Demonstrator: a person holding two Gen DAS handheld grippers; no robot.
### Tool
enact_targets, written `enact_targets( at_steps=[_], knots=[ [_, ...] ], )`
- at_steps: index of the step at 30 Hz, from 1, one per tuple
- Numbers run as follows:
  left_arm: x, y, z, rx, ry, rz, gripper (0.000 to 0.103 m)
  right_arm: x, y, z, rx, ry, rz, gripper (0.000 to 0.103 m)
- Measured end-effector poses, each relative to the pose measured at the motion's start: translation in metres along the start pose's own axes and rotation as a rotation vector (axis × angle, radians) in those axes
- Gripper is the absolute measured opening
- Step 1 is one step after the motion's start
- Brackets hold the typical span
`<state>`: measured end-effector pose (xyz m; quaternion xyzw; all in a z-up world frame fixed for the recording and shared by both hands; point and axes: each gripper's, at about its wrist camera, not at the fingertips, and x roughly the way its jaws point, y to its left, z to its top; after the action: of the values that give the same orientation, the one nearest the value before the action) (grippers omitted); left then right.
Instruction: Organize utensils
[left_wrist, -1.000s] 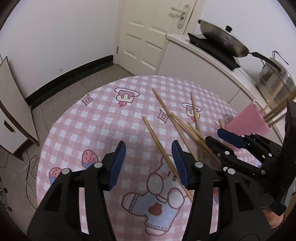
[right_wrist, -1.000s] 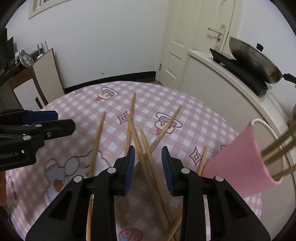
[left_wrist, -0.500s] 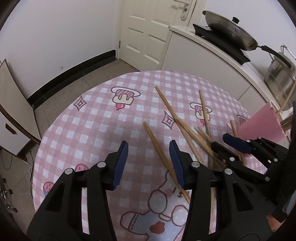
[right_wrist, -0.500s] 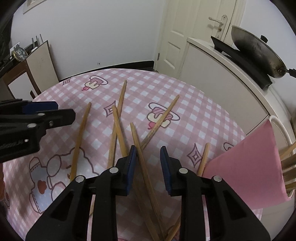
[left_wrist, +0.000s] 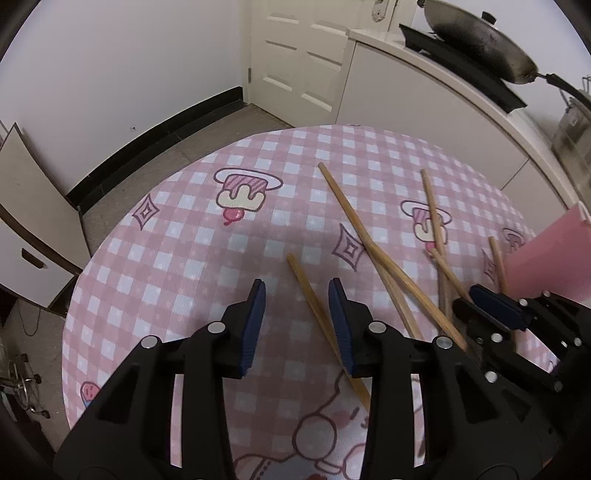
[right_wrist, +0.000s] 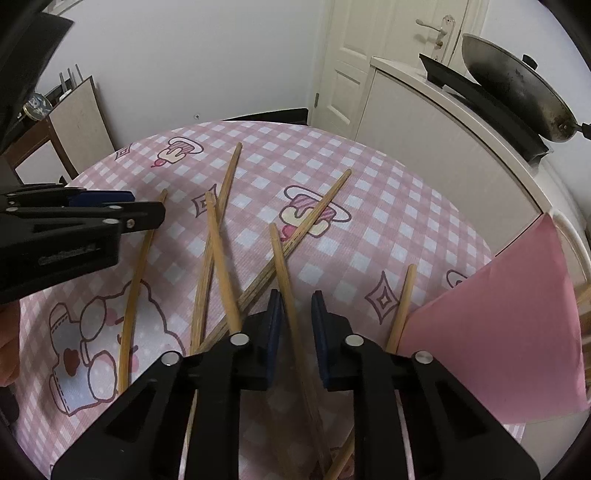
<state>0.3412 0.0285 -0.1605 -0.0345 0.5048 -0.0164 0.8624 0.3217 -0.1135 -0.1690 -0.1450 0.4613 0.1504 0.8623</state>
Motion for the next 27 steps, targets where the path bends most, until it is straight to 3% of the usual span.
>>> enact_targets(
  at_steps=[4,6,10,16,27],
  knots=[
    [0.004,-0.006,0.000,0.038,-0.010,0.052,0.020,0.001,0.001,0.001,-0.004,0.000,0.006,0.008],
    [0.004,-0.008,-0.001,0.049,-0.016,0.051,0.012,0.001,-0.001,0.001,0.002,-0.003,0.013,0.008],
    [0.002,-0.006,-0.001,0.035,-0.027,0.034,0.006,-0.005,-0.001,0.001,0.013,-0.029,0.024,0.008],
    [-0.033,0.003,-0.003,0.012,-0.117,-0.016,0.005,-0.033,0.007,0.004,0.001,-0.100,0.038,0.006],
    [-0.137,0.006,-0.015,0.021,-0.314,-0.127,0.005,-0.117,0.031,0.010,-0.037,-0.277,0.047,0.005]
  ],
)
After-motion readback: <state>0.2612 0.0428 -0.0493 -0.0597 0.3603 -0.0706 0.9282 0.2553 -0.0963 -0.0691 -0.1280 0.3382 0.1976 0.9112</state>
